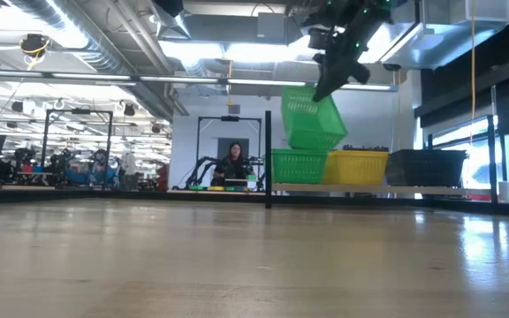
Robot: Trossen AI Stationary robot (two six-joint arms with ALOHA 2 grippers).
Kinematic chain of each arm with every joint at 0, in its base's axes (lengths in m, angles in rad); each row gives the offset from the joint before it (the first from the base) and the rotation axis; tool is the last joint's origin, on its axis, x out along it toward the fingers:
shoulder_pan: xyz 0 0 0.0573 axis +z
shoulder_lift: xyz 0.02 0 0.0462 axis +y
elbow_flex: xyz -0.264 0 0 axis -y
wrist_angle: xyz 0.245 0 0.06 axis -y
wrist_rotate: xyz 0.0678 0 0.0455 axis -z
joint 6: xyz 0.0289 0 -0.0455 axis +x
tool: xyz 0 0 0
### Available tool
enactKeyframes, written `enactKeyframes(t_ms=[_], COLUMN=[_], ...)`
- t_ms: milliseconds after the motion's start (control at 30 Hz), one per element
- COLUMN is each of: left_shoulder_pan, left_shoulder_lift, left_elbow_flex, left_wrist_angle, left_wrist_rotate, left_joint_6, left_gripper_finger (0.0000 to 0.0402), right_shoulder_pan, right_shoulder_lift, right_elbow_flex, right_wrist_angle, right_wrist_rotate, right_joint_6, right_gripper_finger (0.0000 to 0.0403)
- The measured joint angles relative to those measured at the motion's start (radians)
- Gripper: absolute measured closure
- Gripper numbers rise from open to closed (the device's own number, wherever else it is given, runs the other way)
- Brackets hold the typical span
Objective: Stack baskets on shelf by color
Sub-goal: Stack the green bin on the green bin on the shelf
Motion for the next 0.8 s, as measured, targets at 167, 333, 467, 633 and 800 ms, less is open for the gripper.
enactKeyframes(t_ms=[167,333,467,633,800], left_shoulder_pan=[0.012,0.016,0.016,0.016,0.016], left_shoulder_lift=[0.000,0.000,0.000,0.000,0.000], left_elbow_flex=[0.000,0.000,0.000,0.000,0.000], left_wrist_angle=[0.000,0.000,0.000,0.002,0.017], left_wrist_rotate=[0.000,0.000,0.000,0.000,0.000], left_joint_6=[-0.001,-0.001,-0.006,-0.008,-0.008], left_gripper_finger=[0.0327,0.0327,0.0327,0.0327,0.0327], right_shoulder_pan=[0.001,-0.001,-0.007,-0.008,-0.008], right_shoulder_lift=[0.019,0.020,0.035,0.065,0.076], right_elbow_flex=[-0.008,-0.008,-0.008,-0.008,-0.008], right_wrist_angle=[0.062,0.115,0.086,0.060,0.060], right_wrist_rotate=[-0.003,-0.003,-0.027,-0.027,-0.018], right_joint_6=[-0.016,-0.017,-0.016,-0.016,-0.016], right_gripper_finger=[0.0403,0.0403,0.0403,0.0403,0.0383])
